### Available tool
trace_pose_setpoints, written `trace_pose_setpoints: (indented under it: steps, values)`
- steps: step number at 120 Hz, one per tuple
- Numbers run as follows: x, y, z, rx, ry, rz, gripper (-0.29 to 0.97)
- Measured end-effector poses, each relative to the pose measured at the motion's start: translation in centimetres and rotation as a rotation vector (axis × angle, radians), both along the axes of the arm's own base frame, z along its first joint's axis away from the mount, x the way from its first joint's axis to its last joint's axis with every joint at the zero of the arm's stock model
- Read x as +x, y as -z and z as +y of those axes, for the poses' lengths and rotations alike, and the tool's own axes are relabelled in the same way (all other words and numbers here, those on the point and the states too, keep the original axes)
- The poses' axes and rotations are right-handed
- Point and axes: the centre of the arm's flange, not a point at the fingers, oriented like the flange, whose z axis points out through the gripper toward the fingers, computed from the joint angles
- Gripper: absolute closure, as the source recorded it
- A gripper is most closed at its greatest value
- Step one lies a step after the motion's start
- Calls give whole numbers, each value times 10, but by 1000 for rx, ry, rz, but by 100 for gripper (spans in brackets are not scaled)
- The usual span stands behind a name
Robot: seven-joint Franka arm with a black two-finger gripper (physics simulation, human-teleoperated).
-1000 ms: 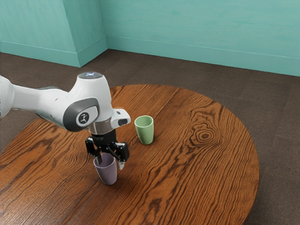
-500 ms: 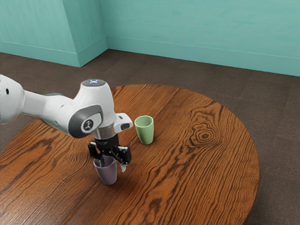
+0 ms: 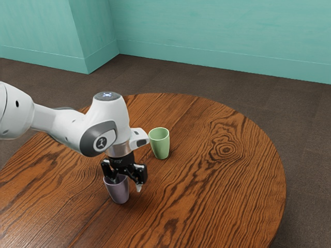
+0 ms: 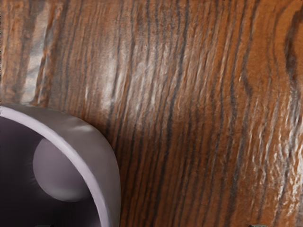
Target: Place the left cup onto the right cup
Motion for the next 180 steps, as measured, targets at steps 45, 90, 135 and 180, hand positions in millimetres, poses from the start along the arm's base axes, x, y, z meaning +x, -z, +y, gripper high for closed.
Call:
trace_pose_setpoints:
  steps: [45,90,135,180]
  values:
    - [0,1,6,-2,-17,5,63]
    - [-1,2,9,7,-29,13,78]
    - [-5,1,8,20,-47,41,78]
    - [25,-58,1,64,-32,13,77]
